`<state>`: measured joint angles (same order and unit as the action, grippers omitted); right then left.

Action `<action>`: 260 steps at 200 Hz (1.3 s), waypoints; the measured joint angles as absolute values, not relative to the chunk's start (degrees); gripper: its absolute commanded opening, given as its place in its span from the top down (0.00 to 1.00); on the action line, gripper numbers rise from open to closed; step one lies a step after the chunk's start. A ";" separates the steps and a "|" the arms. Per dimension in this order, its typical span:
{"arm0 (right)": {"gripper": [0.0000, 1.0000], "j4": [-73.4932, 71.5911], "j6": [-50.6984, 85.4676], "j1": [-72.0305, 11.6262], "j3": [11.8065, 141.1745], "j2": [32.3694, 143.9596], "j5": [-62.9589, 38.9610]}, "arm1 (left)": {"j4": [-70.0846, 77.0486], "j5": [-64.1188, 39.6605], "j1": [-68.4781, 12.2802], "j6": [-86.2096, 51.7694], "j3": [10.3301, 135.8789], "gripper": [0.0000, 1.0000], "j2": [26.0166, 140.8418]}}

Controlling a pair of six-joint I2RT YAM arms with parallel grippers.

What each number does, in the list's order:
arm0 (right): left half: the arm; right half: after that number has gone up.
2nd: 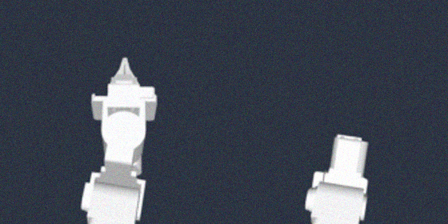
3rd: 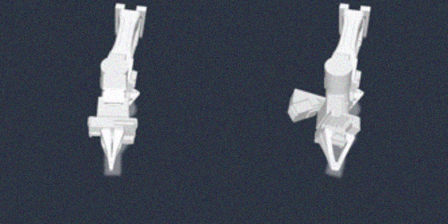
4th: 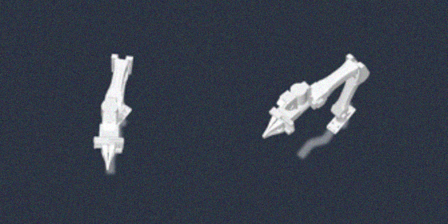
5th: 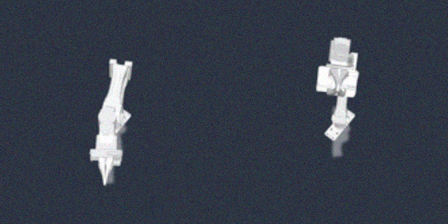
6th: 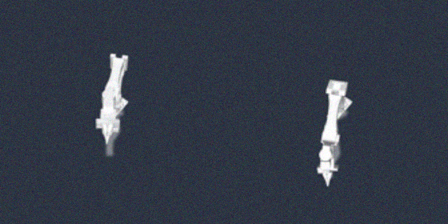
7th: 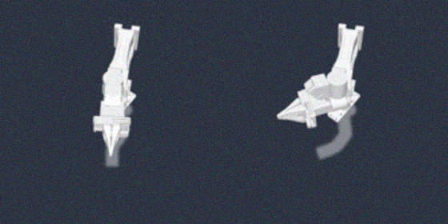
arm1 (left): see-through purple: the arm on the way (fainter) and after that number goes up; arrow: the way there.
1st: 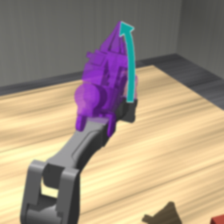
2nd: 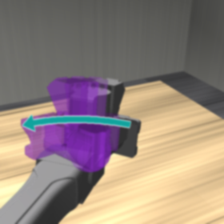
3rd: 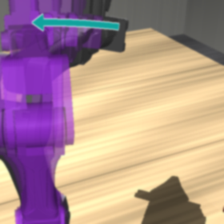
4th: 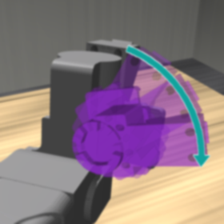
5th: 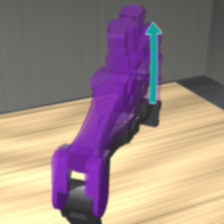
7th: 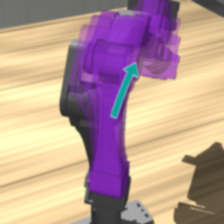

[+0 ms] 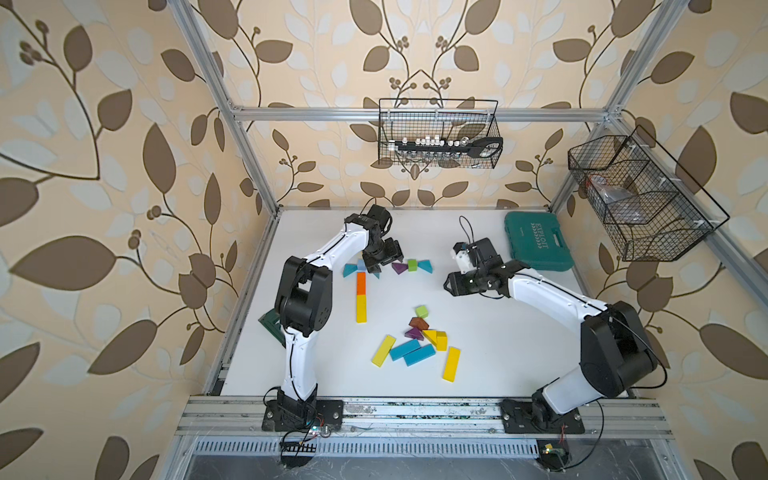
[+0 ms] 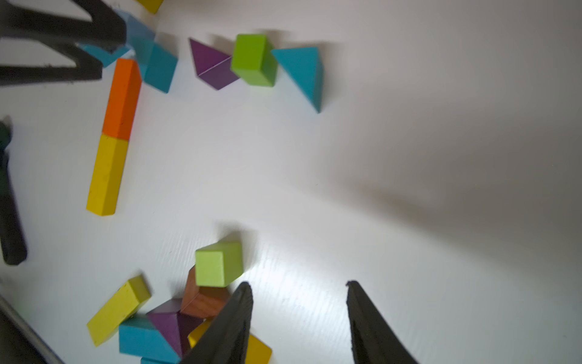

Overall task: Assemble a small pinwheel with building blocks
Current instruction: Adjust the building block at the center of the board, then pick up the building block from the center of the board.

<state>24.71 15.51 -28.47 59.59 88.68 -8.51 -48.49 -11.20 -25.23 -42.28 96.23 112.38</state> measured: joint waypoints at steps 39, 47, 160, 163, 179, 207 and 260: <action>0.55 26.33 16.71 -44.21 57.80 87.15 -4.49 | -50.11 -5.96 -25.23 -42.02 80.99 0.01 93.06; 0.57 26.81 17.06 -46.30 57.74 87.37 -4.01 | -50.28 -5.21 -25.21 -42.06 77.76 0.01 89.89; 0.46 34.35 17.02 -47.24 59.20 92.86 2.50 | -52.95 -0.27 -25.08 -41.19 65.34 0.01 80.62; 0.45 34.46 16.91 -47.29 59.20 92.47 2.42 | -52.95 -0.23 -25.08 -41.06 65.34 0.01 80.62; 0.46 34.79 16.34 -48.10 59.20 91.07 2.39 | -53.01 -0.03 -25.06 -40.25 65.41 0.01 80.62; 0.46 35.57 15.20 -48.90 59.31 92.82 2.39 | -53.17 0.38 -24.67 -39.03 65.78 0.01 80.62; 0.47 37.56 13.45 -49.19 60.45 97.43 2.42 | -54.06 1.61 -23.16 -37.91 65.89 0.01 80.60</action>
<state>37.56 13.45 -49.19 60.45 97.43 2.42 -54.06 1.61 -23.16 -37.91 65.89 80.60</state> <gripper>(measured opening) 0.536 0.989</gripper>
